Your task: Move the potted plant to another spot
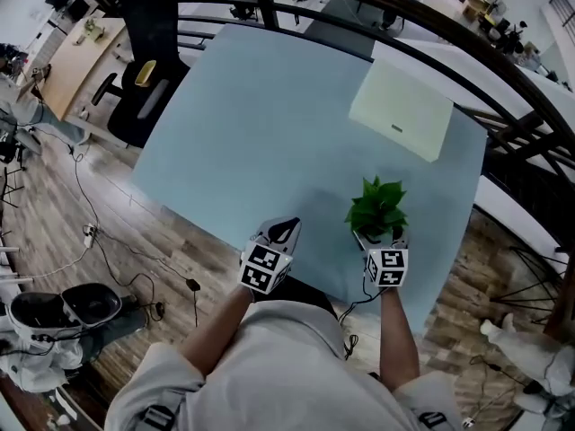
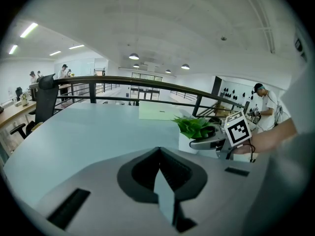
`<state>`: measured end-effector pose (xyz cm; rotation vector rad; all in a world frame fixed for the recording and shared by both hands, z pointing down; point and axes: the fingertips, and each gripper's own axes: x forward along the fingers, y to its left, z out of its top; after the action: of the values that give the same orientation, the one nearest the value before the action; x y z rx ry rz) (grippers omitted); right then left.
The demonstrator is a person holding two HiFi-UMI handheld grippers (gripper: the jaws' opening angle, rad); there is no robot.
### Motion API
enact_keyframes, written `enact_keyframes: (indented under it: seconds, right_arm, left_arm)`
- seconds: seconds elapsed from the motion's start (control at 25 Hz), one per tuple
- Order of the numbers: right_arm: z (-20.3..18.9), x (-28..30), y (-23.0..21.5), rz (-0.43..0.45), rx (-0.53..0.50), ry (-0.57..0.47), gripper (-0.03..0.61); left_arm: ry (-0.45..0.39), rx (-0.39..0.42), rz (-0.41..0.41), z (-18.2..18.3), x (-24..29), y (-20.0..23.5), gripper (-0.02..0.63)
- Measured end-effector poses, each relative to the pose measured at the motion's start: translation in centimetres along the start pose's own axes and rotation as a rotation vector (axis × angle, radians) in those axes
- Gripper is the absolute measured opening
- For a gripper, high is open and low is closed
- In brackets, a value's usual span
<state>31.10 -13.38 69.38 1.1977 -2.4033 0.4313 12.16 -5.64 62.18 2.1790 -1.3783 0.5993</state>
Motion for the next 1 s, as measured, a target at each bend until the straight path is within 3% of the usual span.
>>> enact_keyframes:
  seconds: [0.48, 1.0]
  right_arm:
    - [3.3, -4.3, 1.4, 0.001, 0.004, -0.093, 0.525]
    - [12.8, -8.6, 2.4, -0.051, -0.051, -0.271, 0.525]
  left_arm:
    - [-0.02, 0.012, -0.047, 1.5, 0.6, -1.7, 0.012]
    - [-0.155, 0.096, -0.116, 8.7, -0.5, -2.4, 0.012]
